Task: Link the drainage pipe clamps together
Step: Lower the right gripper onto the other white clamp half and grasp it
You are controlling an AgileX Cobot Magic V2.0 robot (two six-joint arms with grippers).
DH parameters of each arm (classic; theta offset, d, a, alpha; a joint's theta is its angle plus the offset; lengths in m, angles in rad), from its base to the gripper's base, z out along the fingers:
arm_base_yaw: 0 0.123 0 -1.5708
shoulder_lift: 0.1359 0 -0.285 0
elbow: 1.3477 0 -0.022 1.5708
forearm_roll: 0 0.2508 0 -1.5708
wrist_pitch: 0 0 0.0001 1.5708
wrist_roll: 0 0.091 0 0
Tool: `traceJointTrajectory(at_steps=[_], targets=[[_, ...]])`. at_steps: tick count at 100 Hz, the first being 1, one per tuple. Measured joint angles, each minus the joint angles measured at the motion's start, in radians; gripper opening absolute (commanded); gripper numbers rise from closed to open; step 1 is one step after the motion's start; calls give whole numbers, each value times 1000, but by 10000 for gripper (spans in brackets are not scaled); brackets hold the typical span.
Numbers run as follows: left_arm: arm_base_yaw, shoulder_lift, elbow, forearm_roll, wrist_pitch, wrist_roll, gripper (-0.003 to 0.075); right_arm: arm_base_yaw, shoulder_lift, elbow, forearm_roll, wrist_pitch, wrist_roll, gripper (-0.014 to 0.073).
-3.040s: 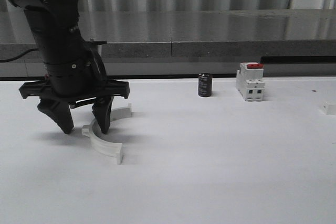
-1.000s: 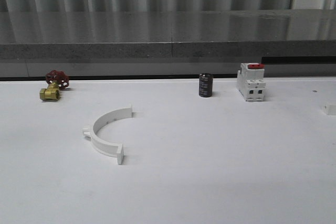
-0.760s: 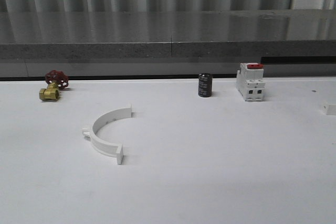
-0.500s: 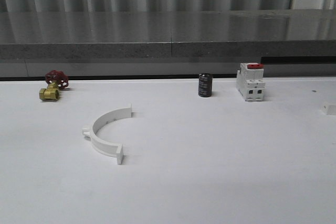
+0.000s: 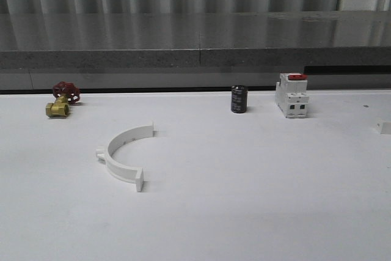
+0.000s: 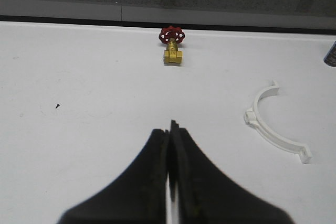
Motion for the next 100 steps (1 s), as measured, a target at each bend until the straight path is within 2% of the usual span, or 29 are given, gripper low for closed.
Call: traceJointTrajectory(at_steps=[25,36,55,79,100], targets=[[0,0,0,0,0,2,-20,-13,176,-226,25,80,0,602],[0,0,0,0,0,2,-20,-55,304,-338,28,135,-7,602],[0,0,0,0,0,2,-20,-150,501,-482,29,167,-103,602],[0,0,0,0,0,2,-20,-247,697,-534,29,175,-237,602],[0,0,0,0,0,2,-20,-284,812,-534,51,142,-277,602]])
